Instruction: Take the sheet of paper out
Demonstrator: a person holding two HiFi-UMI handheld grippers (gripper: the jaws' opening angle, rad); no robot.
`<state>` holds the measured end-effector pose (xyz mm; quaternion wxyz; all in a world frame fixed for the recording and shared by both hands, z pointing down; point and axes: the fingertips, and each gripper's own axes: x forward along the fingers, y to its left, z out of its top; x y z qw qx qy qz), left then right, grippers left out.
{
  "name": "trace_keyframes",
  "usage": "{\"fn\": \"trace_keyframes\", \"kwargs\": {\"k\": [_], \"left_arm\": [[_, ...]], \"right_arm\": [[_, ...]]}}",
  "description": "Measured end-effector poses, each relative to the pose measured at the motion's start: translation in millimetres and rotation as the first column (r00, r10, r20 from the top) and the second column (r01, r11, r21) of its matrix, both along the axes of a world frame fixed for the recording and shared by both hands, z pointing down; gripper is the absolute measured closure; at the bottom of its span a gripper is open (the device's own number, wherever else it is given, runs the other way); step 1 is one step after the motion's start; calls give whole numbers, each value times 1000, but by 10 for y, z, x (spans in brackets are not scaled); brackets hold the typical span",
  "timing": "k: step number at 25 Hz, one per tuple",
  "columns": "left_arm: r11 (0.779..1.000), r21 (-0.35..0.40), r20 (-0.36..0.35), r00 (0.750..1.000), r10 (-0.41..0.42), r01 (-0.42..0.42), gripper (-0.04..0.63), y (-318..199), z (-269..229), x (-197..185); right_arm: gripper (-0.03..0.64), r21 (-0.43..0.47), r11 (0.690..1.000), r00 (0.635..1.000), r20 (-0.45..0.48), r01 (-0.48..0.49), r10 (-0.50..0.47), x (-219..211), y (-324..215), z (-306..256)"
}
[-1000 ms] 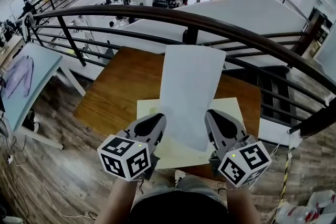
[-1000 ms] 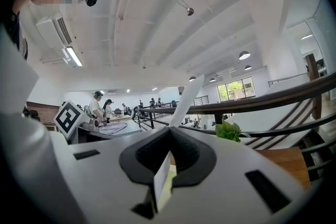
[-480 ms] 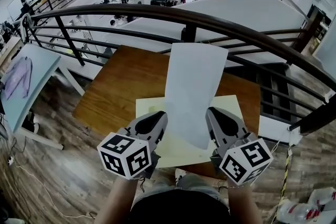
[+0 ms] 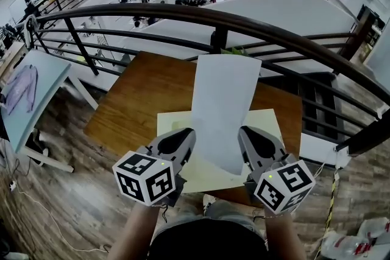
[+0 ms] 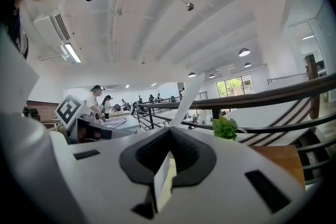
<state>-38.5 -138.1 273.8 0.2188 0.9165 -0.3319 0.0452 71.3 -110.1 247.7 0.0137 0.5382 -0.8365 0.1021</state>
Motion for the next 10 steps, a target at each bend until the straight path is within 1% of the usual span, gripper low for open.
{"fn": "trace_keyframes", "kwargs": {"k": [4, 10], "left_arm": [[1000, 15, 41, 999, 6, -7, 563, 45, 27, 46], [1000, 11, 44, 999, 10, -10, 563, 75, 46, 74]], "right_arm": [[589, 1, 1000, 1000, -3, -4, 4, 41, 18, -9], [590, 9, 1000, 1000, -12, -7, 7, 65, 34, -48]]}}
